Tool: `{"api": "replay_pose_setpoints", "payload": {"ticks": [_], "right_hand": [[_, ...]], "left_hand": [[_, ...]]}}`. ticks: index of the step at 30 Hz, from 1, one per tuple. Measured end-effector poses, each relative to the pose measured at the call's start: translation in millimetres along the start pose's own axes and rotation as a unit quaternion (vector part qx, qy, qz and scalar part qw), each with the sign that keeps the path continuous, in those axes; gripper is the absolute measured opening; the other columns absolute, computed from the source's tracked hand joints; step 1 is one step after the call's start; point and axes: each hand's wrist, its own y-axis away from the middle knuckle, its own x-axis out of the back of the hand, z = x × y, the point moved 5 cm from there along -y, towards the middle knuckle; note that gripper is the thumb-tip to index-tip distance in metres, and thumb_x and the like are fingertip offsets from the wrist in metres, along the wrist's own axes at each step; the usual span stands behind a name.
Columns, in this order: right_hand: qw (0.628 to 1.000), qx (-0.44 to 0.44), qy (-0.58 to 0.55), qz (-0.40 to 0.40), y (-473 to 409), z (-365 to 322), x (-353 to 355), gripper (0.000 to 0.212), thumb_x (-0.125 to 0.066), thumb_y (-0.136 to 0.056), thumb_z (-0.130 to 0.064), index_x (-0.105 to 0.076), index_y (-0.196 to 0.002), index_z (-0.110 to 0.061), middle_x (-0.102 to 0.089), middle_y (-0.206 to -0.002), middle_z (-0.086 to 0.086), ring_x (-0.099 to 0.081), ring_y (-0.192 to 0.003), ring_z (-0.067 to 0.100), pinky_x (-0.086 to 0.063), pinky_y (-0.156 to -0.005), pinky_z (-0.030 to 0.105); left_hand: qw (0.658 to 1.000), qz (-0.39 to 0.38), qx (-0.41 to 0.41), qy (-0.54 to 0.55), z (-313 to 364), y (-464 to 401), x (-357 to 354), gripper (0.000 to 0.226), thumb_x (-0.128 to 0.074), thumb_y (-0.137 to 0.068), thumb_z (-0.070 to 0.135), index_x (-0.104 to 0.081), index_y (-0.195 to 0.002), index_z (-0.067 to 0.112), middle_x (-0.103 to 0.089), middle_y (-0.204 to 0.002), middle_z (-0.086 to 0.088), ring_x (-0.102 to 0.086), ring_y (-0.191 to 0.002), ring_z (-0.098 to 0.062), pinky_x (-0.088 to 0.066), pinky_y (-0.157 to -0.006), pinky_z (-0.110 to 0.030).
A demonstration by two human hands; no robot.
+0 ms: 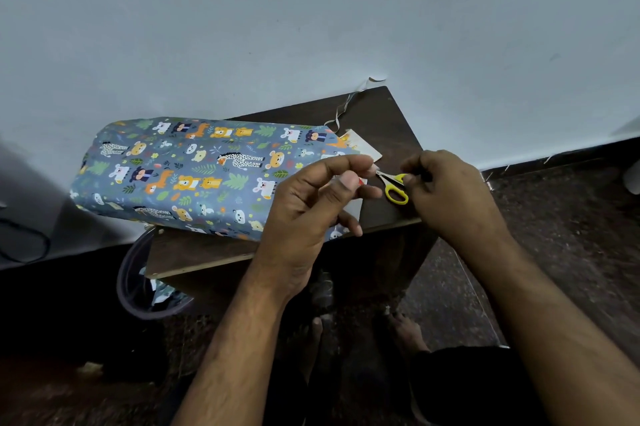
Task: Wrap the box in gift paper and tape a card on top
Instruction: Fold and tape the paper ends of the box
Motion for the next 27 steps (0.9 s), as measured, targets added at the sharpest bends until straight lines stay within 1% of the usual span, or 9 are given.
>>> {"api": "replay_pose_setpoints", "payload": {"ticks": [3, 5, 7, 10, 12, 16, 20, 23, 27], "right_hand": [[0.998, -0.003, 0.048, -0.038, -1, 4, -12, 0.013, -0.062, -0.097, -0.026, -0.071, -0.106, -0.021, -0.065, -0.104, 0.003, -0.060, -0.096, 0.025, -0.046, -0.076, 0.034], [0.996, 0.005, 0.071, -0.052, 1, 1, -18, 0.014, -0.060, -0.098, -0.029, -0.070, -0.099, -0.018, -0.064, -0.097, 0.002, -0.059, -0.093, 0.026, -0.042, -0.070, 0.033], [0.994, 0.010, 0.096, -0.050, 2, -2, -20, 0.016, -0.059, -0.098, -0.029, -0.068, -0.094, -0.017, -0.055, -0.092, -0.001, -0.056, -0.093, 0.025, -0.036, -0.069, 0.032], [0.994, -0.003, 0.102, -0.024, 4, -6, -20, 0.013, -0.062, -0.098, -0.031, -0.066, -0.099, -0.019, -0.043, -0.098, -0.003, -0.048, -0.086, 0.021, -0.039, -0.069, 0.033], [0.993, -0.005, 0.121, -0.014, 6, -8, -23, 0.017, -0.063, -0.098, -0.034, -0.063, -0.104, -0.018, -0.041, -0.100, -0.001, -0.045, -0.085, 0.020, -0.041, -0.068, 0.035], [0.988, -0.007, 0.153, -0.015, 9, -15, -32, 0.020, -0.061, -0.099, -0.028, -0.058, -0.110, -0.012, -0.051, -0.109, 0.011, -0.058, -0.100, 0.031, -0.048, -0.073, 0.039], [0.987, -0.048, 0.148, -0.037, 8, -13, -34, 0.028, -0.064, -0.096, -0.021, -0.050, -0.117, -0.008, -0.053, -0.118, 0.016, -0.062, -0.100, 0.036, -0.039, -0.071, 0.033], [0.982, -0.057, 0.173, -0.052, 5, -7, -33, 0.025, -0.067, -0.094, -0.022, -0.055, -0.111, -0.010, -0.057, -0.115, 0.015, -0.061, -0.100, 0.034, -0.038, -0.072, 0.032], [0.979, -0.057, 0.183, -0.067, 4, -11, -31, 0.015, -0.067, -0.092, -0.022, -0.062, -0.102, -0.012, -0.063, -0.103, 0.011, -0.060, -0.091, 0.031, -0.038, -0.069, 0.031]], "left_hand": [[1.000, -0.011, -0.004, -0.012, -2, -1, -2, 0.025, -0.062, -0.097, 0.014, -0.067, -0.119, 0.003, -0.073, -0.115, -0.010, -0.071, -0.107, -0.033, -0.056, -0.062, -0.032], [1.000, -0.013, -0.006, -0.016, -3, -1, -3, 0.030, -0.065, -0.094, 0.012, -0.065, -0.122, 0.001, -0.073, -0.116, -0.009, -0.070, -0.109, -0.036, -0.057, -0.065, -0.033], [1.000, -0.016, -0.008, -0.019, -3, -1, -3, 0.035, -0.067, -0.091, 0.010, -0.064, -0.124, -0.001, -0.073, -0.117, -0.010, -0.068, -0.109, -0.042, -0.058, -0.067, -0.034], [0.999, -0.023, -0.005, -0.022, -2, 0, -3, 0.039, -0.070, -0.088, 0.009, -0.063, -0.124, -0.002, -0.074, -0.115, -0.010, -0.069, -0.108, -0.041, -0.057, -0.071, -0.036], [0.999, -0.027, 0.000, -0.019, -2, 1, -3, 0.040, -0.071, -0.086, 0.007, -0.063, -0.124, -0.002, -0.074, -0.114, -0.009, -0.070, -0.109, -0.039, -0.057, -0.072, -0.036], [0.999, -0.033, 0.003, -0.024, -3, 2, -4, 0.039, -0.072, -0.087, 0.006, -0.064, -0.125, 0.002, -0.074, -0.115, -0.004, -0.071, -0.110, -0.034, -0.058, -0.073, -0.033], [0.999, -0.043, 0.000, -0.025, -2, 3, -3, 0.036, -0.069, -0.090, -0.002, -0.063, -0.125, 0.000, -0.074, -0.116, -0.004, -0.071, -0.111, -0.034, -0.056, -0.072, -0.030], [0.998, -0.048, -0.013, -0.034, -1, 2, -2, 0.033, -0.067, -0.092, -0.003, -0.063, -0.125, 0.001, -0.074, -0.116, -0.003, -0.071, -0.110, -0.034, -0.056, -0.070, -0.033], [0.998, -0.035, -0.022, -0.038, 2, 2, 1, 0.030, -0.066, -0.093, 0.000, -0.065, -0.123, 0.004, -0.075, -0.114, -0.003, -0.072, -0.108, -0.034, -0.057, -0.068, -0.034]]}}
